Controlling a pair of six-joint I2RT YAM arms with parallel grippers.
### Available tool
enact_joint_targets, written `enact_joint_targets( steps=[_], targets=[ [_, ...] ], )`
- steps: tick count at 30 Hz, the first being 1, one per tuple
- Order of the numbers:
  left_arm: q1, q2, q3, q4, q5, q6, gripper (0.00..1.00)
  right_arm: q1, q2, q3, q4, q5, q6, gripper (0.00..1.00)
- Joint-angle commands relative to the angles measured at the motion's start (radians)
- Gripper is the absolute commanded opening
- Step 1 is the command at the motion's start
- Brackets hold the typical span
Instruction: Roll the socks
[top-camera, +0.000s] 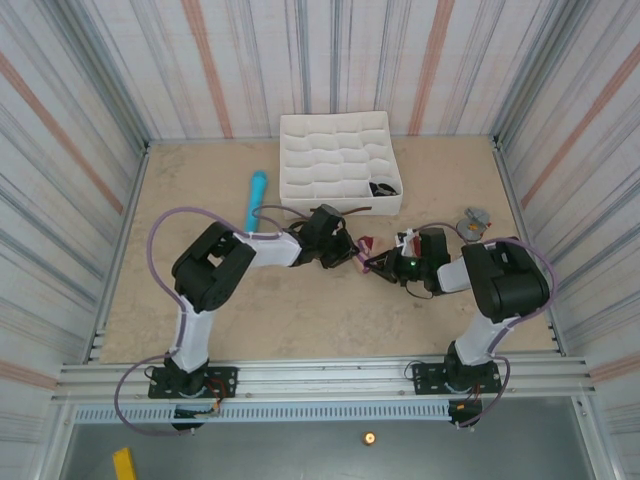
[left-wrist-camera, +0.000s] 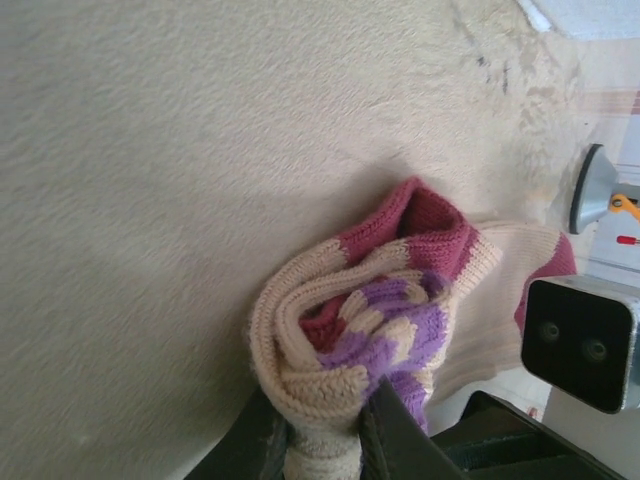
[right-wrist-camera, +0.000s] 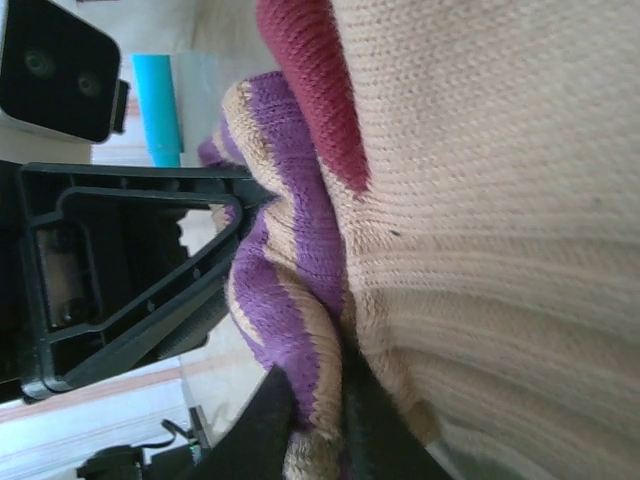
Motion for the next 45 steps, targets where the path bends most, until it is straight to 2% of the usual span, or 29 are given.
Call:
enact_joint_targets(
  steps=[1, 5, 9, 12, 15, 20, 26, 31, 39, 45],
  targets=[
    [0.003, -0.048, -0.031, -0.229, -0.082, 0.008, 0.01, 0.031, -0.104, 0.023, -0.267, 0.109, -0.106, 0.35],
    [0.005, -0.093, -0.039, -0.296, -0.093, 0.015, 0.0, 0.136, -0.253, 0.063, -0.421, 0.25, -0.218, 0.48],
    [0.005, -0.14, -0.072, -0.334, -0.112, 0.003, 0.0, 0.247, -0.351, 0.111, -0.555, 0.415, -0.317, 0.55],
    [0.009, -0.166, -0.089, -0.376, -0.111, -0.007, 0.0, 0.337, -0.435, 0.102, -0.586, 0.565, -0.373, 0.61],
    [0.02, -0.187, -0.122, -0.383, -0.085, -0.031, 0.0, 0.47, -0.507, 0.087, -0.6, 0.759, -0.458, 0.67],
    [0.046, -0.205, -0.162, -0.376, -0.02, -0.061, 0.0, 0.652, -0.548, 0.06, -0.582, 1.005, -0.567, 0.7],
    [0.072, -0.23, -0.195, -0.38, 0.006, -0.076, 0.0, 0.851, -0.442, 0.073, -0.504, 1.234, -0.693, 0.71],
    [0.078, -0.239, -0.201, -0.397, 0.009, -0.064, 0.0, 0.947, -0.276, 0.137, -0.439, 1.354, -0.775, 0.71],
    [0.091, -0.255, -0.221, -0.407, 0.022, -0.051, 0.0, 0.997, -0.091, 0.182, -0.282, 1.54, -0.856, 0.72],
    [0.098, -0.256, -0.243, -0.391, 0.037, -0.057, 0.0, 0.991, -0.001, 0.194, -0.24, 1.544, -0.86, 0.66]
  ],
)
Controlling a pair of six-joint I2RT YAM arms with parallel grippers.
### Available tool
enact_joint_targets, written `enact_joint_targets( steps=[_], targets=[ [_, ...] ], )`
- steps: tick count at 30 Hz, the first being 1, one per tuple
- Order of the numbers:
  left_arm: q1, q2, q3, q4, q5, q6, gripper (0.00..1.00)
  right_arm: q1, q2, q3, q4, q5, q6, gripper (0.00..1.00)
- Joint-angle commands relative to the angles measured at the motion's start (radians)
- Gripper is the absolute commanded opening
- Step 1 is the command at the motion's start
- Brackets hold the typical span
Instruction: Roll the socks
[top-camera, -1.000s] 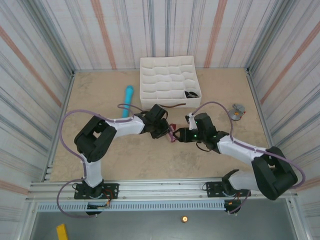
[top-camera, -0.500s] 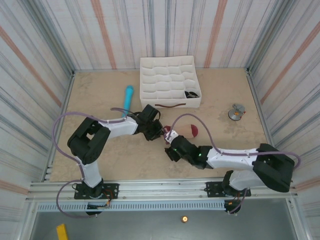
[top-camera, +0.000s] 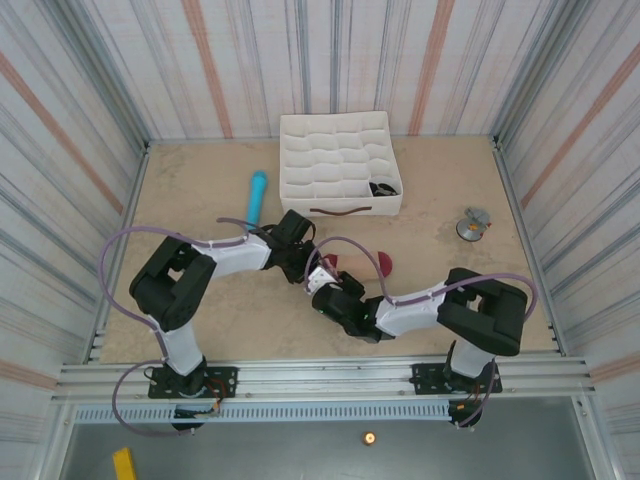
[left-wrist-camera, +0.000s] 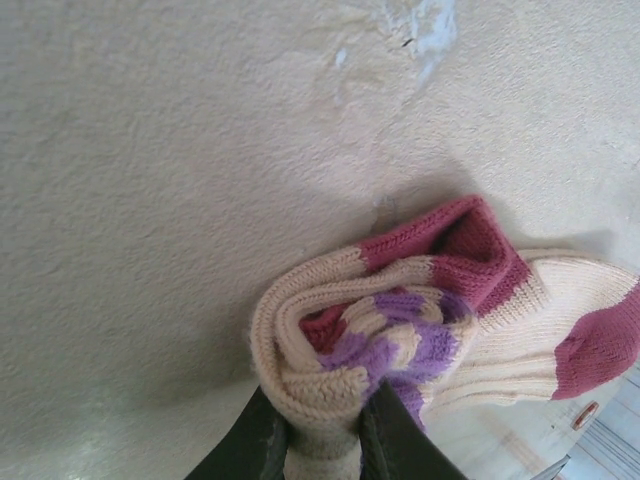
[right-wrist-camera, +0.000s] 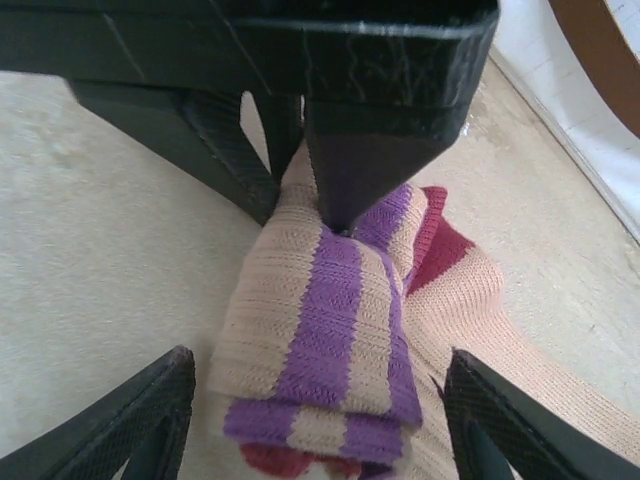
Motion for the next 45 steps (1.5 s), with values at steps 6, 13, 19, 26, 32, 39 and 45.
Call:
enact_joint_targets(
  steps=[6, 13, 19, 26, 32, 39, 45],
  targets=[
    [0.011, -0.008, -0.036, -0.082, -0.006, 0.006, 0.02, -0.019, 0.087, 0.0, 0.028, 0.016, 0.067, 0.41],
    [0.012, -0.009, -0.063, -0.021, 0.003, -0.021, 0.08, -0.034, 0.054, -0.037, 0.03, -0.058, 0.13, 0.0],
    [0.012, -0.054, -0.098, 0.038, -0.023, -0.056, 0.55, -0.082, 0.002, -0.088, 0.048, -0.193, 0.183, 0.0],
    [0.014, -0.114, -0.089, 0.045, -0.06, -0.037, 0.81, -0.201, -0.084, -0.154, 0.079, -0.435, 0.28, 0.0],
    [0.012, -0.17, -0.105, 0.059, -0.113, -0.02, 0.83, -0.271, -0.09, -0.182, 0.101, -0.556, 0.329, 0.0],
    [-0.036, -0.302, -0.105, -0.03, -0.311, 0.05, 0.83, -0.399, -0.086, -0.224, 0.146, -0.778, 0.427, 0.0],
    [-0.055, -0.343, -0.115, -0.037, -0.373, 0.067, 0.83, -0.505, -0.117, -0.281, 0.182, -0.929, 0.519, 0.0]
  ],
)
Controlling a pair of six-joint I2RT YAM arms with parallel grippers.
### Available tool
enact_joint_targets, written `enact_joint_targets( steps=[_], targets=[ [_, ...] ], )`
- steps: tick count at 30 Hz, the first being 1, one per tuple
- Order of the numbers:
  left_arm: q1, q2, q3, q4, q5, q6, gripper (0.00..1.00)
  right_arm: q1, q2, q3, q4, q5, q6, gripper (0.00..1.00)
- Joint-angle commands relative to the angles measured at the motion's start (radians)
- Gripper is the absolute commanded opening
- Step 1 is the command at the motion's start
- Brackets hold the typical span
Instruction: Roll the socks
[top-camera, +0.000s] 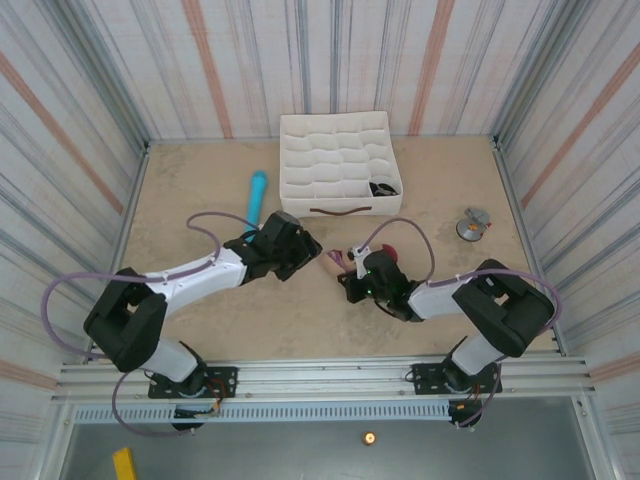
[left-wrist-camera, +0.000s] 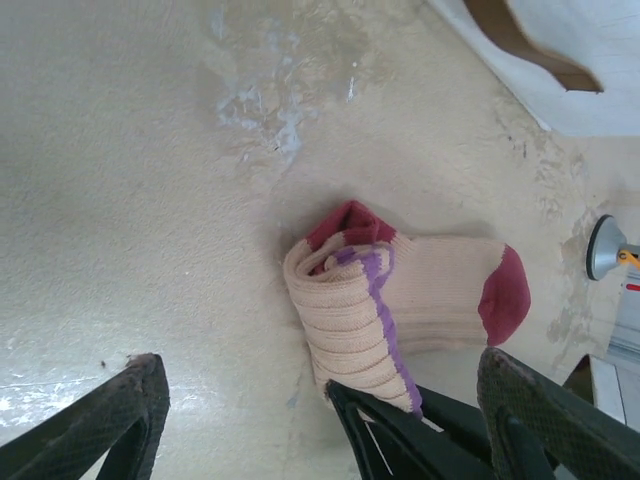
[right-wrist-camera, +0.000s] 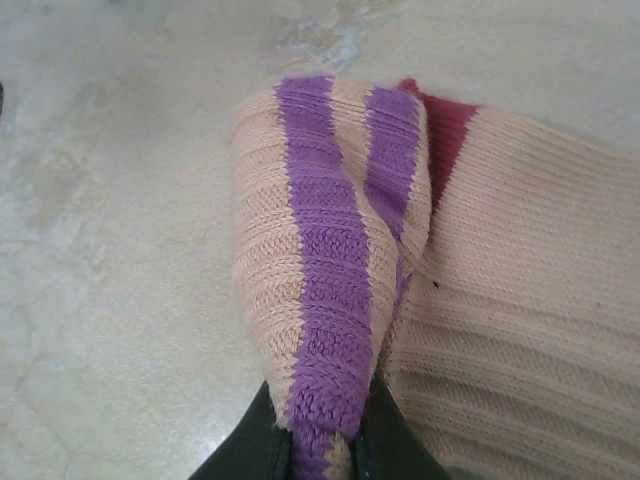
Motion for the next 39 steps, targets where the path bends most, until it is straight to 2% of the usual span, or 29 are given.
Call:
enact_joint_targets(
  steps=[1, 6, 13, 16, 23, 29, 39],
  targets=[
    [-0.004, -0.017, -0.004, -0.037, -0.078, 0.036, 0.82, -0.051, -0.006, -0.067, -0.1, -0.124, 0.109, 0.0],
    [-0.025, 0.032, 0.01, -0.016, -0.059, 0.047, 0.8, -0.167, 0.013, -0.091, -0.056, -0.283, 0.205, 0.0],
    [-0.06, 0.145, 0.087, -0.001, -0.01, 0.098, 0.73, -0.32, 0.137, -0.092, 0.084, -0.489, 0.348, 0.0],
    [-0.062, 0.198, 0.108, 0.024, 0.045, 0.1, 0.73, -0.357, 0.196, -0.07, 0.112, -0.544, 0.416, 0.0],
    [-0.062, 0.286, 0.113, 0.139, 0.118, 0.104, 0.66, -0.4, 0.259, -0.05, 0.129, -0.559, 0.526, 0.0],
    [-0.063, 0.362, 0.135, 0.232, 0.176, 0.11, 0.57, -0.411, 0.273, -0.018, 0.038, -0.567, 0.567, 0.0],
    [-0.074, 0.435, 0.172, 0.269, 0.155, 0.093, 0.55, -0.426, 0.31, -0.011, 0.046, -0.593, 0.612, 0.0]
  ],
)
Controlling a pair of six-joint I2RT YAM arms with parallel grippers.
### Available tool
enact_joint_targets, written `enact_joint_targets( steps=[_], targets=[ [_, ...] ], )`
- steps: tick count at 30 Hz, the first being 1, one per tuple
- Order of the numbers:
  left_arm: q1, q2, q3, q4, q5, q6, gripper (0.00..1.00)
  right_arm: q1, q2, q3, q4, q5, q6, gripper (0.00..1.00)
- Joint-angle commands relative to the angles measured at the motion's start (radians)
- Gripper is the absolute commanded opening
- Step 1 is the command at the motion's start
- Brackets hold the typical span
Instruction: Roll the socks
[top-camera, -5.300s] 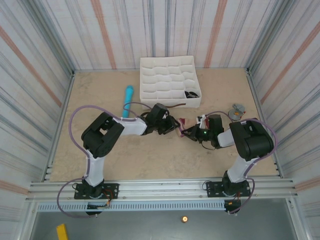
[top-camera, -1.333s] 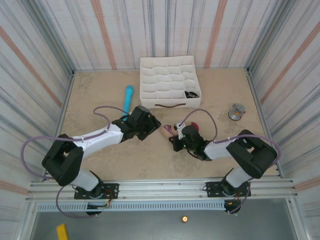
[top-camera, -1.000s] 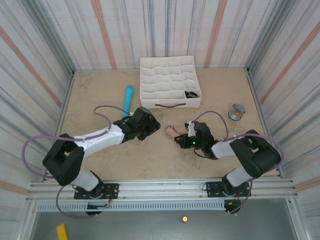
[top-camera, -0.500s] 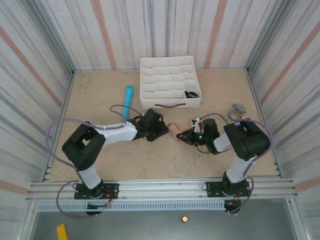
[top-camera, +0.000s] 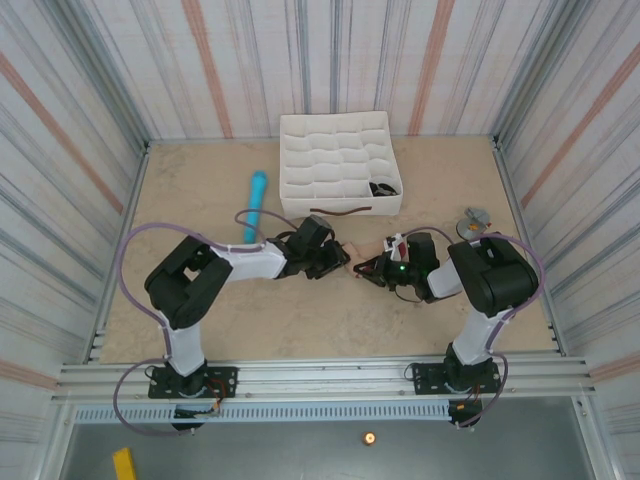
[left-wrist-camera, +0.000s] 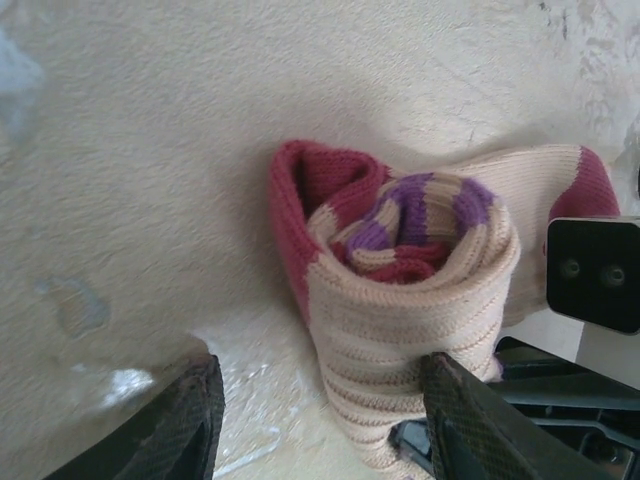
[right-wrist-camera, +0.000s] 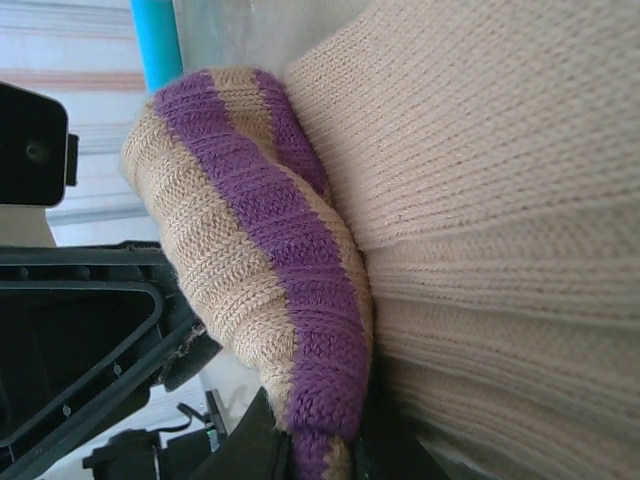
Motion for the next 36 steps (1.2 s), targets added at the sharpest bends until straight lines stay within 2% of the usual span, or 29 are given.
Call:
enact_joint_targets(
  steps=[1, 11, 13, 18, 21, 25, 28, 31, 34, 36],
  targets=[
    [-0.008, 0.041, 0.031, 0.012, -0.001, 0.001, 0.55, -0.008, 0.069, -0.028, -0.161, 0.071, 0.045, 0.0],
    [-0.002, 0.152, 0.053, 0.038, 0.022, -0.068, 0.47, -0.015, 0.088, -0.031, -0.104, 0.042, 0.072, 0.0],
    [-0.002, 0.164, 0.059, 0.027, 0.022, -0.079, 0.42, -0.018, 0.086, -0.031, -0.102, 0.037, 0.072, 0.0],
    [0.01, 0.185, 0.118, -0.106, 0.015, -0.093, 0.2, -0.018, 0.065, -0.036, -0.098, 0.035, 0.056, 0.01],
    [0.022, 0.164, 0.121, -0.151, 0.012, -0.089, 0.07, -0.019, 0.004, -0.034, -0.165, 0.047, 0.01, 0.16],
    [0.045, 0.107, 0.11, -0.238, -0.009, -0.068, 0.0, 0.001, -0.163, 0.005, -0.418, 0.127, -0.141, 0.33],
    [0.062, 0.064, 0.097, -0.286, -0.007, -0.048, 0.0, 0.052, -0.304, 0.062, -0.635, 0.232, -0.266, 0.47],
    [0.078, 0.031, 0.073, -0.305, 0.02, -0.039, 0.0, 0.132, -0.404, 0.099, -0.765, 0.38, -0.366, 0.63],
    [0.085, 0.005, 0.054, -0.345, 0.034, -0.039, 0.0, 0.218, -0.462, 0.113, -0.823, 0.51, -0.427, 0.74],
    [0.089, -0.015, 0.034, -0.366, 0.037, -0.054, 0.0, 0.294, -0.492, 0.123, -0.854, 0.623, -0.472, 0.76]
  ],
)
